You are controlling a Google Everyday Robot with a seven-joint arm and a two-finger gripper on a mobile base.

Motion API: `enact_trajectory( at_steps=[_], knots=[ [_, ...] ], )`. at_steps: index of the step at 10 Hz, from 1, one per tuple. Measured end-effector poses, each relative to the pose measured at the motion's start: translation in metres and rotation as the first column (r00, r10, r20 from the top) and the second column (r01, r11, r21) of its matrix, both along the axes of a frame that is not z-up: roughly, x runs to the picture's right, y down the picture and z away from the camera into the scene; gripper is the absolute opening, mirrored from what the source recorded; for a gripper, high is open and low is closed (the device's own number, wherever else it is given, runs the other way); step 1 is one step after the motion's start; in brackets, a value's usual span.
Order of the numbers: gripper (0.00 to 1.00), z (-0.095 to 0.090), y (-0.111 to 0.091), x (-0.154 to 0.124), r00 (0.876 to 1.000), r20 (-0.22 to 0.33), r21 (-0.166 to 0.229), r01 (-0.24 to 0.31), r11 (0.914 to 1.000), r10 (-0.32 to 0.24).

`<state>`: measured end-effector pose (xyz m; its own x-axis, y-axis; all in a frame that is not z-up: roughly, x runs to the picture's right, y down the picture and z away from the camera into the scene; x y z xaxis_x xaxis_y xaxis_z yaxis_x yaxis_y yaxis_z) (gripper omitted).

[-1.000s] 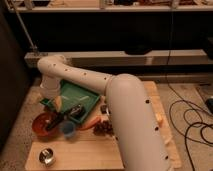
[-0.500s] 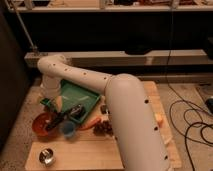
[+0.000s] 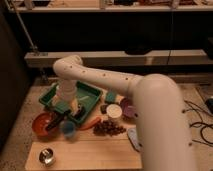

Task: Place grapes in table surface

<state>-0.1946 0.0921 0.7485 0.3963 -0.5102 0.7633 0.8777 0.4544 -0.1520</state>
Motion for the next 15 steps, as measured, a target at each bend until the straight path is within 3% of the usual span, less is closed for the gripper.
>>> enact_trajectory(
  at_steps=[2,6,12,15],
  knots=[
    [0.7,-0.015,0.009,0.055,0.995,-0.085,0.036,-0.042,0.9985,0.045],
    [0.7,-0.031,0.022,0.116,0.97,-0.214,0.114,-0.092,0.9892,0.115],
    [0.7,-0.032,0.023,0.12,0.967,-0.223,0.121,-0.095,0.988,0.121],
    [0.7,-0.015,0.033,0.133,0.963,-0.222,0.087,-0.134,0.9871,0.15]
  ],
)
